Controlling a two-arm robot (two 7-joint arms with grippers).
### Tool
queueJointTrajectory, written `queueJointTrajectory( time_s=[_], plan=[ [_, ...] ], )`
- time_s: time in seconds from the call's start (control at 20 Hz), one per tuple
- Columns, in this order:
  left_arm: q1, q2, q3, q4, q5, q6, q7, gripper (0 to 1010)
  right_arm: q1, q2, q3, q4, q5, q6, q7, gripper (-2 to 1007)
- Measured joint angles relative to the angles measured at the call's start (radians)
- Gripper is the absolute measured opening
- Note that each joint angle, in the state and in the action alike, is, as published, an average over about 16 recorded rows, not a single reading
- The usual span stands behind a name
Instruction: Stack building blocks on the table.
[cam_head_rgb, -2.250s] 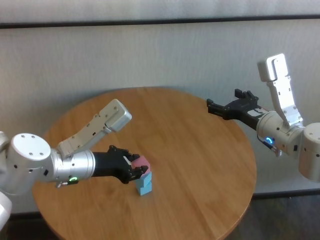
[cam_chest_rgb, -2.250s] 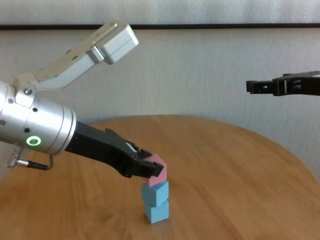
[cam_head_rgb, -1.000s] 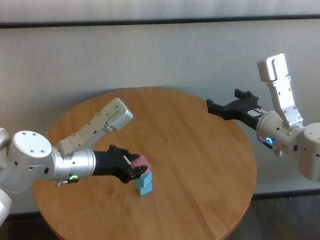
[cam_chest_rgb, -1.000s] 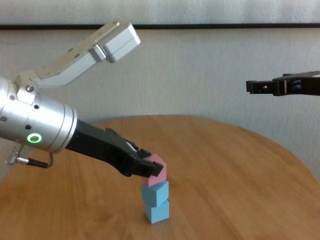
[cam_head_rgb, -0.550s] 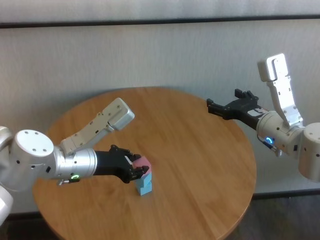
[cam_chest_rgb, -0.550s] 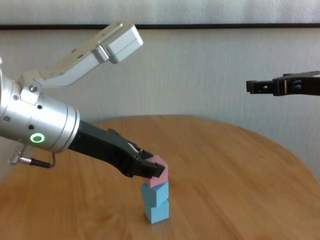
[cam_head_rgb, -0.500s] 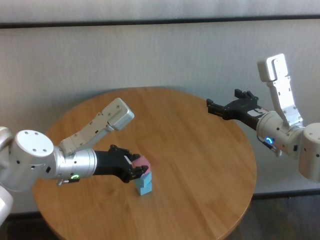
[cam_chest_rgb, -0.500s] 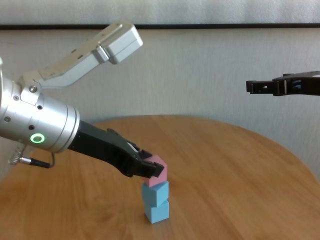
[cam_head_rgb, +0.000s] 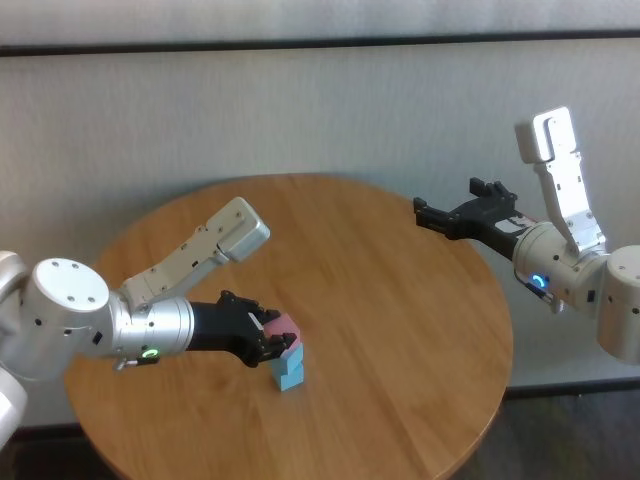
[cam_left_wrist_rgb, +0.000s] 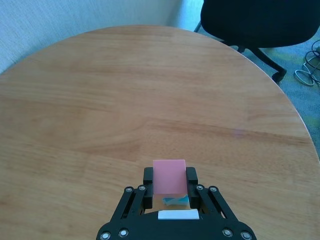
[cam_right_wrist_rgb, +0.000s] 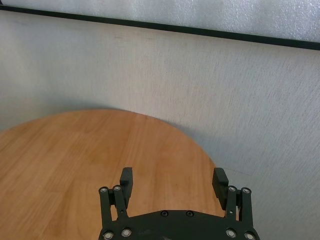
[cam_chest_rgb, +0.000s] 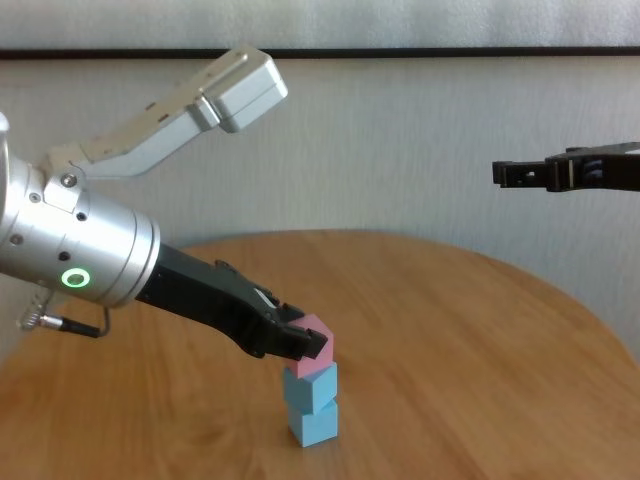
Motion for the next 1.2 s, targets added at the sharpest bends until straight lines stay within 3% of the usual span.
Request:
queueJointTrajectory(
  time_s=[0.35, 0.75, 1.0, 1.2],
  plan=[
    [0.001, 0.000, -0.001, -0.001, -0.001, -0.001, 0.001, 527, 0.000, 0.000, 0.000, 0.000, 0.000, 0.000, 0.000, 1004],
    [0.011, 0.003, -0.018, -0.018, -0.032, -0.012, -0.004, 778, 0.000, 0.000, 0.000, 0.000, 0.000, 0.000, 0.000, 1005],
    [0.037, 0.004, -0.058, -0.051, -0.088, -0.021, 0.013, 907, 0.000, 0.000, 0.000, 0.000, 0.000, 0.000, 0.000, 1005],
    [0.090, -0.004, -0.123, -0.096, -0.141, -0.041, 0.082, 970, 0.000, 0.000, 0.000, 0.000, 0.000, 0.000, 0.000, 1005]
  ],
)
